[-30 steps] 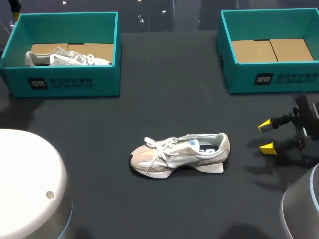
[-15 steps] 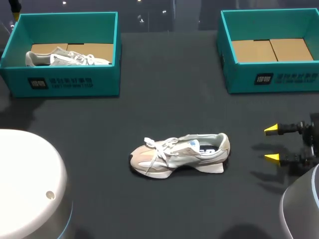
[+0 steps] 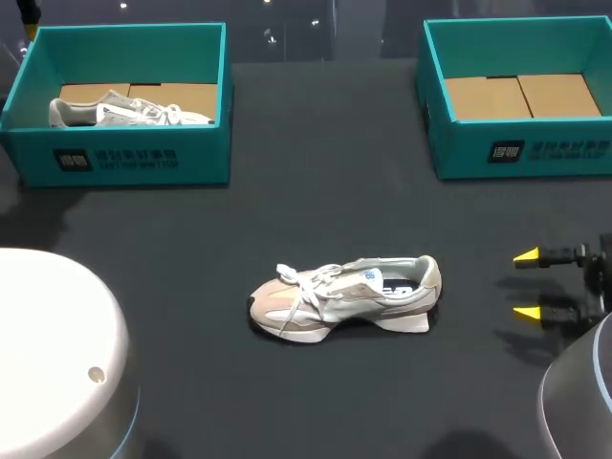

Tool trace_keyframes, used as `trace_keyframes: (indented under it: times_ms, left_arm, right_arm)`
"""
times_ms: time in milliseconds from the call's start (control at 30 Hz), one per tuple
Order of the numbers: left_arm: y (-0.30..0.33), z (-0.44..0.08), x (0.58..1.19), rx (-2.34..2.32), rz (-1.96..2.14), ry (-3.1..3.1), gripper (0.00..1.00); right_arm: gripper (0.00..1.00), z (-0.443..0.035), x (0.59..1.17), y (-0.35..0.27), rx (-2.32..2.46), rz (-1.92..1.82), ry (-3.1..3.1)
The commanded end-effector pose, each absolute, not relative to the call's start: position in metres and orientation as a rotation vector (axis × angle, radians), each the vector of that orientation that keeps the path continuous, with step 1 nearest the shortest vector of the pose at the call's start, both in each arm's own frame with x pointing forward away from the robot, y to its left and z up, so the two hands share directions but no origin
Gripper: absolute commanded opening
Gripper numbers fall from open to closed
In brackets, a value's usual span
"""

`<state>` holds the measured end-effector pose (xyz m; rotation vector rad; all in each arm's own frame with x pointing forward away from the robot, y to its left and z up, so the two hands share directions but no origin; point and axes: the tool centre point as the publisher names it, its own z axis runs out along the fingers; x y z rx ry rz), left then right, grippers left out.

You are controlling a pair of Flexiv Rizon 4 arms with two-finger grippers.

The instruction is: Take the shoe out of the shoebox, open the shoe tongue, remove and reinsert the insole, then place the shoe into the shoebox

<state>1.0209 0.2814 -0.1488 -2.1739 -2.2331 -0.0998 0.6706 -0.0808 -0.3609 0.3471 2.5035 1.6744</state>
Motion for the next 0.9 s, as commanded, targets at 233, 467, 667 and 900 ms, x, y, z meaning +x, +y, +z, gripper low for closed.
trace_keyframes:
  times_ms: [233,467,667,900]
  left_arm:
    - [0.282,-0.148,1.020,-2.175,-0.104,-2.232,1.00]
    - [0.282,-0.148,1.020,-2.175,-0.104,-2.232,1.00]
    - [0.282,-0.148,1.020,-2.175,-0.104,-2.232,1.00]
    - [0.282,-0.148,1.020,-2.175,-0.104,-2.232,1.00]
  right_arm:
    - [1.00,-0.374,0.681,-0.084,0.353,1.682,2.523]
    - [1.00,-0.380,0.682,-0.084,0.366,1.684,2.527]
    - [1.00,-0.390,0.686,-0.070,0.379,1.714,2.522]
    - [1.00,-0.396,0.685,-0.047,0.360,1.729,2.534]
